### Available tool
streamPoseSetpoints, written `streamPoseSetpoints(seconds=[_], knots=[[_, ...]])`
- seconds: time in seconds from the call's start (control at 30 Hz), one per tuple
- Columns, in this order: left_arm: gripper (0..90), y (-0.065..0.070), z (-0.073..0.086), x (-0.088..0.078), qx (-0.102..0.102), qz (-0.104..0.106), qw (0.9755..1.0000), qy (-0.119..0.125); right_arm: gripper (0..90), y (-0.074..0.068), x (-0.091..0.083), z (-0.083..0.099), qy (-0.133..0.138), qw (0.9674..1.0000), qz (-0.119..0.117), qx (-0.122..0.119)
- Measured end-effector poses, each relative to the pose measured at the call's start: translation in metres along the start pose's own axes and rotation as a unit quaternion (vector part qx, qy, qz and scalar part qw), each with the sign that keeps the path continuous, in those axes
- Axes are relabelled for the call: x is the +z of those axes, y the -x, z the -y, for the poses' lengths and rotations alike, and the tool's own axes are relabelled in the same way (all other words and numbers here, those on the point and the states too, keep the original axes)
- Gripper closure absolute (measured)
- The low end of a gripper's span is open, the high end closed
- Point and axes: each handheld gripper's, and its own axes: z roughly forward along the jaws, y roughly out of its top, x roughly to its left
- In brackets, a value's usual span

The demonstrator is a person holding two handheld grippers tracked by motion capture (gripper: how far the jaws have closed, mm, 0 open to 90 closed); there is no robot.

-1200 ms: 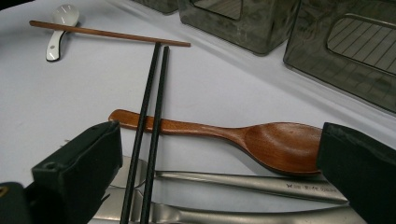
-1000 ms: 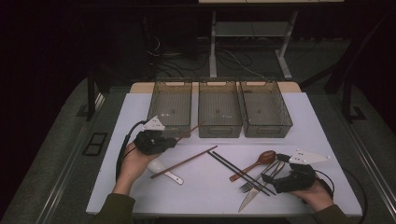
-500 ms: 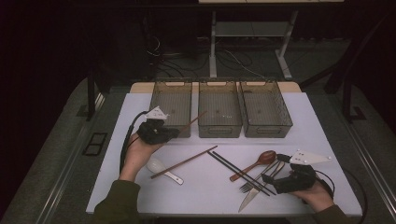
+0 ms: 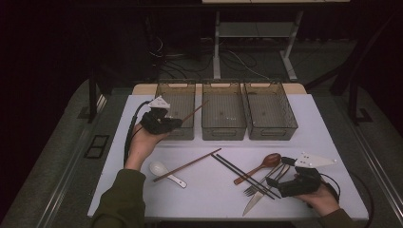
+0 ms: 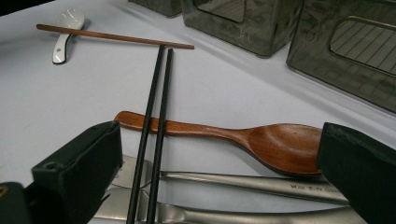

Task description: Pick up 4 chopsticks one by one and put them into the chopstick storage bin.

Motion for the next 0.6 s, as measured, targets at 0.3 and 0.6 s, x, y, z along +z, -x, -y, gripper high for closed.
streamPoseSetpoints(seconds=[0.3,0.6], knots=[[84.0,-0.01,-0.02,0.004,0.009,-0.023,0.9997,-0.004,0.9,-0.002,-0.001,0.0,0.008,1.0,0.003,0.001],[83.9,-0.027,-0.036,0.01,0.006,-0.047,0.9988,0.012,0.9,-0.001,-0.004,0.0,0.016,0.9998,0.006,0.009]])
